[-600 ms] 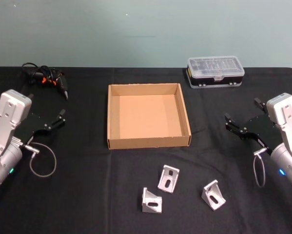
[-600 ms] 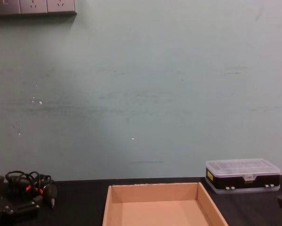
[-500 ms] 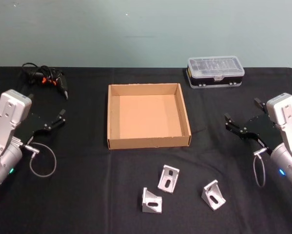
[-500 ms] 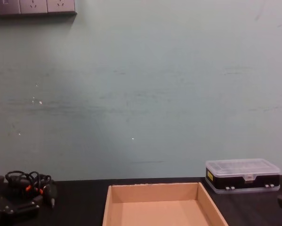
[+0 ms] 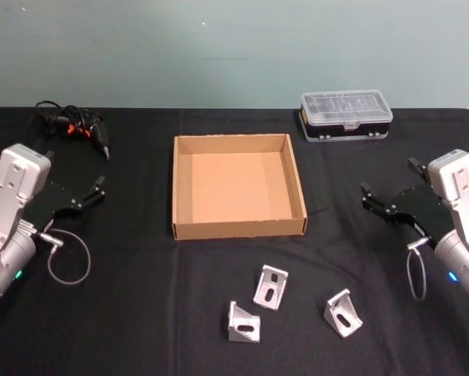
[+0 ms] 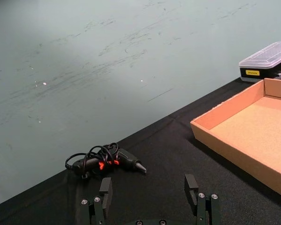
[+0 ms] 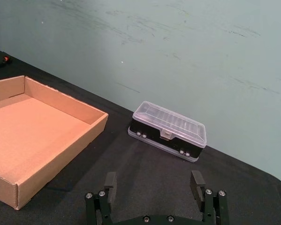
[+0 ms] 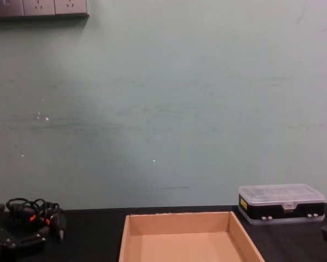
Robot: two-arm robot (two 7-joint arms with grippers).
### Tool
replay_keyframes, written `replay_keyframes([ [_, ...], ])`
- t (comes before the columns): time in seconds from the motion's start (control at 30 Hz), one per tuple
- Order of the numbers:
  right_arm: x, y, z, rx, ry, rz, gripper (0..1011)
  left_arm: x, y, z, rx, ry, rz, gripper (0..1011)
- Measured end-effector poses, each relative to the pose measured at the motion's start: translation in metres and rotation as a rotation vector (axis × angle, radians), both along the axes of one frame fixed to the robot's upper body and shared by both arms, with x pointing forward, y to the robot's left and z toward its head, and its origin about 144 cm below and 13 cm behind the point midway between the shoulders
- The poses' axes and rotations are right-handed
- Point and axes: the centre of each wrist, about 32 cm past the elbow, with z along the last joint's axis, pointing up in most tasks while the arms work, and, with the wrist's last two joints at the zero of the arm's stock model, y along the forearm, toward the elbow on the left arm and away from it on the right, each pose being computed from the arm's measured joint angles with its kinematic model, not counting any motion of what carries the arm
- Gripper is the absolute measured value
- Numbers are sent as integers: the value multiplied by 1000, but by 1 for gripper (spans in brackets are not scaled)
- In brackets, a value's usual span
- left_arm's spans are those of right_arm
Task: Use one hand to pick up the angle iron from the table and place it into the box.
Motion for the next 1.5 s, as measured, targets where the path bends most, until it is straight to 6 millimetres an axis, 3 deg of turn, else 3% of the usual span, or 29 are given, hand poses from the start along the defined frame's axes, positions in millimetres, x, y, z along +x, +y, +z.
replay_keyframes([
  [1.5, 0, 0, 0, 0, 0, 0, 1000, 0, 0, 0, 0, 0, 0, 1011],
])
